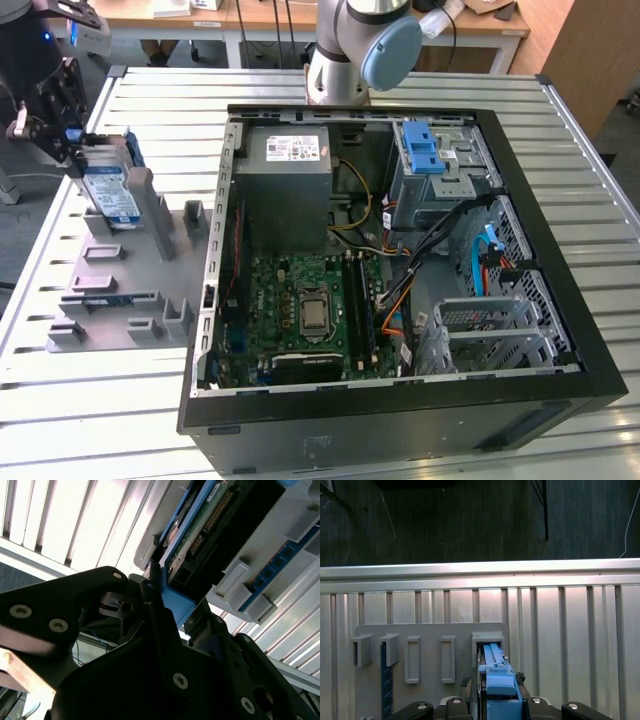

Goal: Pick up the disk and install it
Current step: 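Pick up the disk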

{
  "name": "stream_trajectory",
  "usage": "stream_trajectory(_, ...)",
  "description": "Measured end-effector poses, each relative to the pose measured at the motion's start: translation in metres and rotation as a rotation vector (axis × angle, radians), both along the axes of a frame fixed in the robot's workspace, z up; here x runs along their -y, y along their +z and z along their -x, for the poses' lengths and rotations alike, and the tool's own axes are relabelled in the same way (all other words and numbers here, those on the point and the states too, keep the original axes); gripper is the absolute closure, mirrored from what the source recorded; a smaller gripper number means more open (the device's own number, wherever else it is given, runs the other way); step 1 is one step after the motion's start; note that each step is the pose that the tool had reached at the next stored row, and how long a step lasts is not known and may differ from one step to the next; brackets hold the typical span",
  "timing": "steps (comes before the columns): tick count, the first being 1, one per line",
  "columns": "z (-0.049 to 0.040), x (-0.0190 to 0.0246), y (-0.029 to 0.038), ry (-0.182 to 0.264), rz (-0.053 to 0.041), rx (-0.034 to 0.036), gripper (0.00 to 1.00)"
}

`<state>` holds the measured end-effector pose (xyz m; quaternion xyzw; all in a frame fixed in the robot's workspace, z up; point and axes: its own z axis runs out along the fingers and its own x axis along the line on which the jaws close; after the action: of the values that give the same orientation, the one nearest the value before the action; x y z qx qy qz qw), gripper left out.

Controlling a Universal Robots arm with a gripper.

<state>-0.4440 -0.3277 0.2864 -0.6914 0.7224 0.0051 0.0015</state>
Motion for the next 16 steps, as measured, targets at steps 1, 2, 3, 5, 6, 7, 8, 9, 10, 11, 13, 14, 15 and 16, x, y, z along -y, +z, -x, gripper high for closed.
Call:
stream_trajectory(1, 0.0000, 0.0000, 0.0000, 0.000, 0.0000, 0.0001, 0.56)
stream_trajectory(2, 0.0000, 0.0000, 0.0000, 0.000, 0.0000, 0.0001, 0.55)
stream_trajectory(3, 0.0000, 0.0000, 0.0000, 0.000, 0.0000, 0.0000, 0.55)
stream_trajectory(5, 0.0000, 0.0000, 0.0000, 0.000, 0.0000, 0.0000, 0.49)
stream_trajectory(6, 0.0000, 0.0000, 0.0000, 0.000, 0.0000, 0.0000, 0.49)
stream_trajectory(7, 0.0000, 0.0000, 0.0000, 0.000, 0.0000, 0.0000, 0.49)
stream_trajectory(8, 0.0000, 0.0000, -0.0001, 0.000, 0.0000, 0.0001, 0.49)
stream_trajectory(9, 0.0000, 0.0000, -0.0001, 0.000, 0.0000, 0.0001, 0.49)
stream_trajectory(10, 0.0000, -0.0001, -0.0001, 0.000, 0.0000, 0.0001, 0.49)
stream_trajectory(11, 0.0000, -0.0001, 0.0000, 0.000, 0.0000, 0.0001, 0.49)
stream_trajectory(13, 0.0000, -0.0001, -0.0001, 0.000, 0.0000, 0.0001, 0.49)
stream_trajectory(14, 0.0000, -0.0001, 0.0000, 0.000, 0.0000, 0.0001, 0.50)
stream_trajectory(15, 0.0000, -0.0001, 0.0000, 0.000, 0.0000, 0.0001, 0.50)
stream_trajectory(16, 0.0000, -0.0001, 0.0000, 0.000, 0.0000, 0.0001, 0.57)
